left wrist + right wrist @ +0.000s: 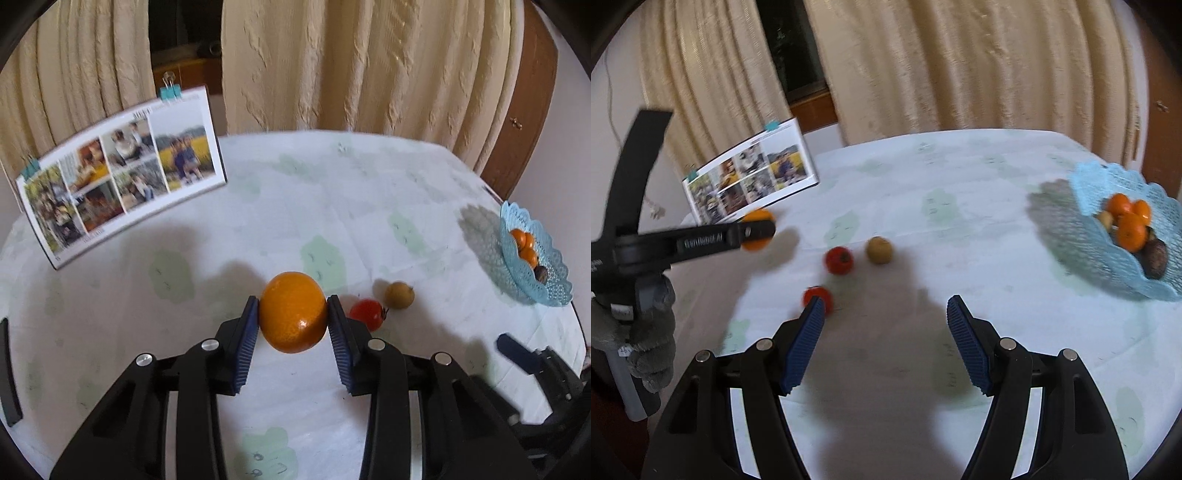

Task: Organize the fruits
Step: 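Grasp a red cherry tomato with the right tool while the left tool holds the orange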

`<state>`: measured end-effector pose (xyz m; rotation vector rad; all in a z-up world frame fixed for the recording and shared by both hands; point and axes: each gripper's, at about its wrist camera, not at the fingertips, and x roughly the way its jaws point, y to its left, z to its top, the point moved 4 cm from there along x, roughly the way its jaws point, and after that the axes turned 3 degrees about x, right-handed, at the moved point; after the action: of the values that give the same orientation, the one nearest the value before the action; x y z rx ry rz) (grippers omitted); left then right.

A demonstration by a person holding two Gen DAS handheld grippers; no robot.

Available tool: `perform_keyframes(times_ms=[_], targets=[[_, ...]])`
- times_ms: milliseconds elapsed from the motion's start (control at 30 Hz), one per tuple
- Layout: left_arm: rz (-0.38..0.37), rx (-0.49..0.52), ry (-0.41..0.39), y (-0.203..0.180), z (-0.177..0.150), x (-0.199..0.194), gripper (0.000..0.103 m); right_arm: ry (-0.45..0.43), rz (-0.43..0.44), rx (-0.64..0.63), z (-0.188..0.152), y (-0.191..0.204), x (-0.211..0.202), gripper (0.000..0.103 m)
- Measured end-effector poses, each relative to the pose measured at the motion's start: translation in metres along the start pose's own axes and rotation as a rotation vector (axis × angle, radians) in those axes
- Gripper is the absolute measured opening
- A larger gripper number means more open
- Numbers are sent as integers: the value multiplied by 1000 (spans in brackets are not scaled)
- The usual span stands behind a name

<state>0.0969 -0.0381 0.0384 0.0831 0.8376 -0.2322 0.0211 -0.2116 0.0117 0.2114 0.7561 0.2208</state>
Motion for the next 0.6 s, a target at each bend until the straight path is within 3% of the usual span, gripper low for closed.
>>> perform_keyframes(times_ms=[233,433,600], targets=[[9,-11,-62,4,11,-26,38,89,52,-94,-2,35,33,68],[5,-21,-91,6,15,-39,38,153,52,-148,-2,53,59,42],[2,-26,-100,8,16,-44,38,174,49,-154,-2,59,71,30]])
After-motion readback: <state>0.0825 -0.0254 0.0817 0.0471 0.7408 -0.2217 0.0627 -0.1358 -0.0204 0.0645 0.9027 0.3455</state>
